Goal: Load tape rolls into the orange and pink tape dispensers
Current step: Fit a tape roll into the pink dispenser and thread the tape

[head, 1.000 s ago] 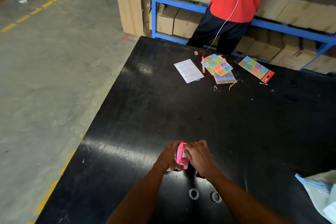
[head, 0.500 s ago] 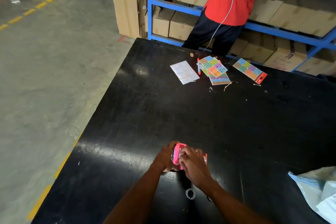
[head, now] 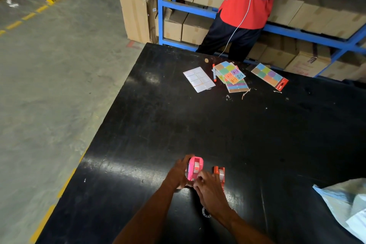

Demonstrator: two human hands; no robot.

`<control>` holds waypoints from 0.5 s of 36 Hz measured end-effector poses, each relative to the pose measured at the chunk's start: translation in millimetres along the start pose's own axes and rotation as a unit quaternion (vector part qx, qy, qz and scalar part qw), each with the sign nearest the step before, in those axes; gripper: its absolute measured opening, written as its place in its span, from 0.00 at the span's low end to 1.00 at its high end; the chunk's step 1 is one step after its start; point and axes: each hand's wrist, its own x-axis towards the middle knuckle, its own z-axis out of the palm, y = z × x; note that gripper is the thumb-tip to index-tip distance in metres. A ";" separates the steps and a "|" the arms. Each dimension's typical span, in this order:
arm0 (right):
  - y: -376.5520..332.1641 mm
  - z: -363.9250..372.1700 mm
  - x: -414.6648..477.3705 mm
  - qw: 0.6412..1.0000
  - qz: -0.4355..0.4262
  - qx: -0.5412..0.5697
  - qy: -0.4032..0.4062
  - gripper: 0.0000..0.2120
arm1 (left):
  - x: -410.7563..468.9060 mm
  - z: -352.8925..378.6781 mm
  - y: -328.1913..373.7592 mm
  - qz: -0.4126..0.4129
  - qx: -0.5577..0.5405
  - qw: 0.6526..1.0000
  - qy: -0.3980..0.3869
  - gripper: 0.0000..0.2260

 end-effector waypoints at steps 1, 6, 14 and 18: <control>0.8 0.9 -0.7 1.000 0.000 -0.001 -0.002 0.11 | -0.4 0.1 0.3 -0.001 0.001 1.000 -0.001 0.52; -1.1 1.8 0.1 1.000 0.009 0.014 0.002 0.07 | 1.1 2.3 -3.0 0.005 0.010 1.000 0.007 0.53; -1.4 5.8 -2.4 0.999 0.030 0.020 -0.006 0.08 | 0.1 4.6 -5.8 0.010 0.015 1.000 0.010 0.53; -5.5 16.2 -1.0 0.994 0.091 0.025 -0.053 0.06 | 0.1 4.3 -6.4 0.005 0.007 1.000 0.006 0.53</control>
